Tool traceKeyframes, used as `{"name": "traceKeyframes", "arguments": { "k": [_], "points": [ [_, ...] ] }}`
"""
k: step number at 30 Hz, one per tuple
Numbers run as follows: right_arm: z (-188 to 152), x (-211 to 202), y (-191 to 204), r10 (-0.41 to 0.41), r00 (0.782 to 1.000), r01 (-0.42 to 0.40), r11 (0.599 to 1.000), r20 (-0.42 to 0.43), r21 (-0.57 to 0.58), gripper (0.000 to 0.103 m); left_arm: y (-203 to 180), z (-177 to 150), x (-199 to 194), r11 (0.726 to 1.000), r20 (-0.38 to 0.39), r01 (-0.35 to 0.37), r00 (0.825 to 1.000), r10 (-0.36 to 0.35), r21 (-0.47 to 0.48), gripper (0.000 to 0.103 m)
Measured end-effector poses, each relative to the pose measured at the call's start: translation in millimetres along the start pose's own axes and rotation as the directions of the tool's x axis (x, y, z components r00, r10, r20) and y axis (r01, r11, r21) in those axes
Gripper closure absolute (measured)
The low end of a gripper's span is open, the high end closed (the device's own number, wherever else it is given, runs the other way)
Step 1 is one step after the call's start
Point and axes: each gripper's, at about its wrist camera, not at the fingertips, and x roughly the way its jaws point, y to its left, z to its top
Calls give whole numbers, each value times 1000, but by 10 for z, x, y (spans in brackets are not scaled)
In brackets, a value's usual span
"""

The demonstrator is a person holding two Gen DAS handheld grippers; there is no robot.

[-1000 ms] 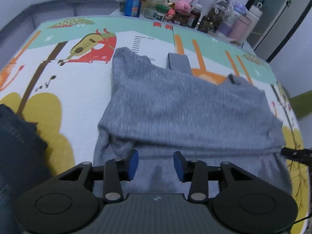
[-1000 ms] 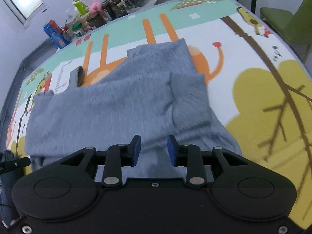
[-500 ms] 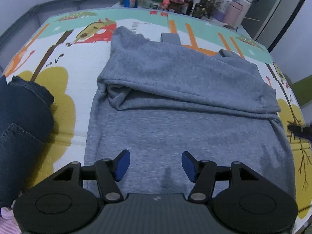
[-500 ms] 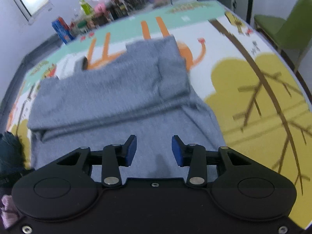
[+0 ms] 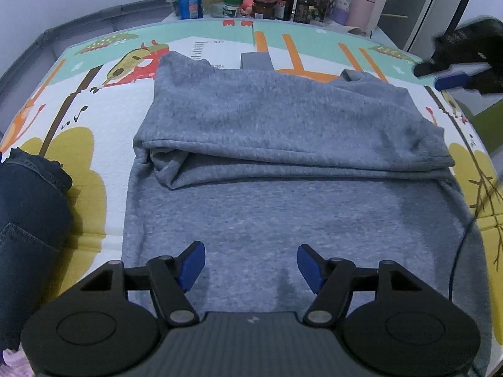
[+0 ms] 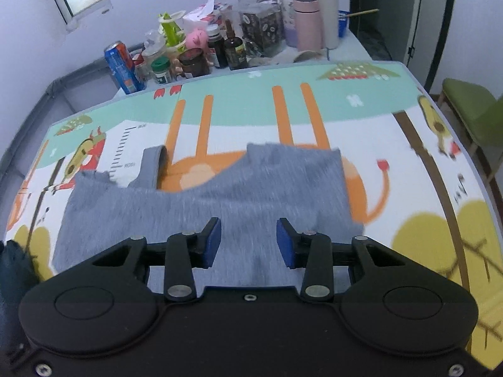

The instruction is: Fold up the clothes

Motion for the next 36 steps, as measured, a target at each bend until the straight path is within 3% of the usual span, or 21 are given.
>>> {"name": "traceKeyframes", "arguments": {
  "k": [12, 17, 24, 33, 36],
  "points": [
    [845, 1327, 98, -52, 992, 49, 998, -117, -32, 66, 93, 47, 256, 1000, -37, 14, 999, -15, -28, 33],
    [888, 1732, 164, -66, 983, 56, 997, -174, -61, 67, 117, 73, 333, 999, -51, 29, 998, -31, -35, 33],
    [817, 2036, 229, -162, 963, 132, 980, -215, -147, 71, 104, 118, 399, 997, -59, 63, 996, -65, -41, 32],
    [818, 2207, 130, -192, 948, 172, 980, -254, -99, 77, 139, 134, 468, 996, -79, 72, 994, -76, -58, 32],
    [824, 2232, 126, -198, 949, 186, 980, -246, -73, 86, 147, 126, 473, 995, -82, 72, 994, -77, -62, 32]
  ]
}}
